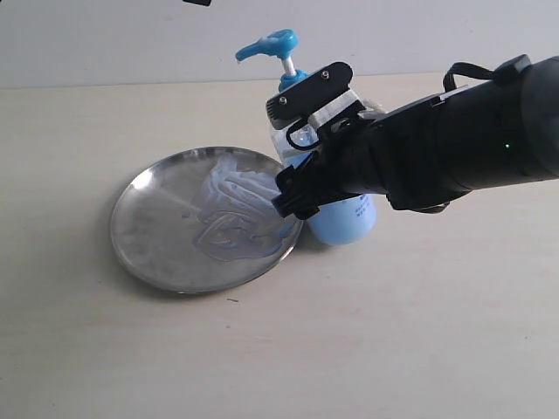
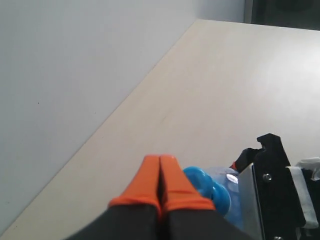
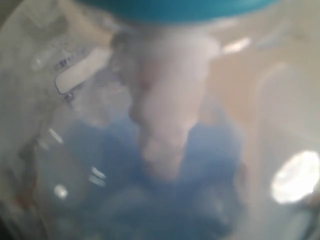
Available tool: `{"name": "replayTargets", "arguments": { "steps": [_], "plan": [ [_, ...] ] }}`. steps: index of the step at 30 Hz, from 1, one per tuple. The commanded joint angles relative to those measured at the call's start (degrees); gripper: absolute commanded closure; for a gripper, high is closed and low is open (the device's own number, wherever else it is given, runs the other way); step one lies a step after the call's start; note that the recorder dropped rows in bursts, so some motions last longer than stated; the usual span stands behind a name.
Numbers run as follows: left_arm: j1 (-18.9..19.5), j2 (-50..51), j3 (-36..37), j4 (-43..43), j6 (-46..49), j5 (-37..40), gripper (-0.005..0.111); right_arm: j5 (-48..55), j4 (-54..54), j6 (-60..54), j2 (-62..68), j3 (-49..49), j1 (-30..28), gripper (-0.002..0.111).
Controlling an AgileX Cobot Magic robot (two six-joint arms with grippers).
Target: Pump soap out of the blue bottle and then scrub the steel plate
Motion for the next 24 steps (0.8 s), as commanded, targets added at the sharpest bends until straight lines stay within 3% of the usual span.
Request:
{"name": "replayTargets", "arguments": {
  "steps": [1,24],
  "plan": [
    [0.1,0.3,0.1,-2.3,1.8,0.7,0.107,-1.1,0.2,-1.6,-0.2,0.2,0.1,0.108],
    [0.1,4.7,0.0,-9.2,7.1,2.8,0.107,-1.0,0.2,-2.3,-0.2,0.2,0.1,0.108]
  ]
}}
